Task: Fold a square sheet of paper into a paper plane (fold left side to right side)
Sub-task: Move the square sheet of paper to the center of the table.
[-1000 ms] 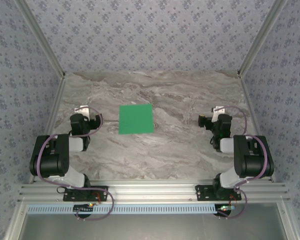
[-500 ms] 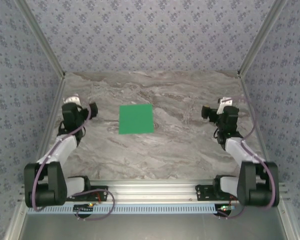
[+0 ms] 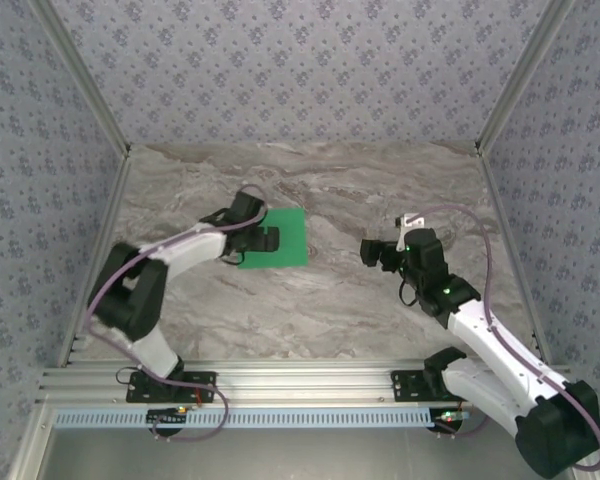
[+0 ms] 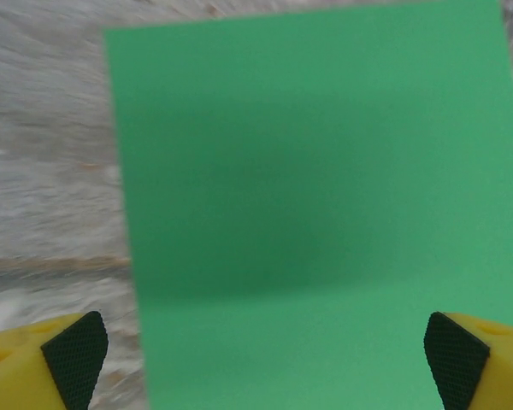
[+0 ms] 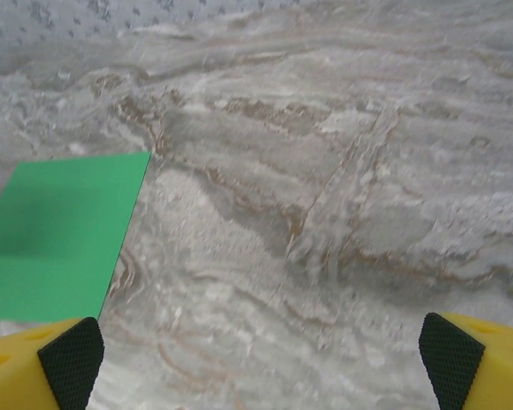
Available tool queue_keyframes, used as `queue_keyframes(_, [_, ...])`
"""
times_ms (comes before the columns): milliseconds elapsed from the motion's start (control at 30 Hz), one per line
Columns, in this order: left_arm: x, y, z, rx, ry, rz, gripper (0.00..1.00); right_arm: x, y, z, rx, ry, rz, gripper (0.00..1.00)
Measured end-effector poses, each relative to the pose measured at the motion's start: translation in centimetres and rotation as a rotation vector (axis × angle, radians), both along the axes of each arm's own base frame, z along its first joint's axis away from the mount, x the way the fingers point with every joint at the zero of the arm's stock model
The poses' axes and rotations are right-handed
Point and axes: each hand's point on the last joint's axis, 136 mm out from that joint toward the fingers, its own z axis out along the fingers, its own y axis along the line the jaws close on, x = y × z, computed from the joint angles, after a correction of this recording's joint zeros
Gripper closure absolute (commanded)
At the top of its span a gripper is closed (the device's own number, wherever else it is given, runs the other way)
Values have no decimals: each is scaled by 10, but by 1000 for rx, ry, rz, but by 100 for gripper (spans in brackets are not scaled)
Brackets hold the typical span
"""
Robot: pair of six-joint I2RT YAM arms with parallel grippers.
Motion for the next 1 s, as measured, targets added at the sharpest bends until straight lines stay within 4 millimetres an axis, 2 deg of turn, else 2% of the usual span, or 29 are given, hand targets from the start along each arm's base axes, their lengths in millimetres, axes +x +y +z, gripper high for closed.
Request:
queue_keyframes(100, [13,-21,-11,16,27,-21,2,-11,4,-6,-18,24,10,0])
queue_keyframes(200, [25,-35,-11,13,26,-30,2,-19,4,-11,-33,41,9,0])
queue_keyframes(400, [37,-46,-17,6,34,-26,2,-26,2,-20,-56,66,1,0])
queue_keyframes(567, [25,-47,-40,43,96,-28,2,-27,1,-22,-66,69,-5,0])
queue_keyframes(767, [16,-61,-42,79,87,-31,2,-28,2,-22,-68,70,-5,0])
queue_keyframes(1000, [-6,-81,-44,94,68,-24,2,-31,2,-25,-80,83,-4,0])
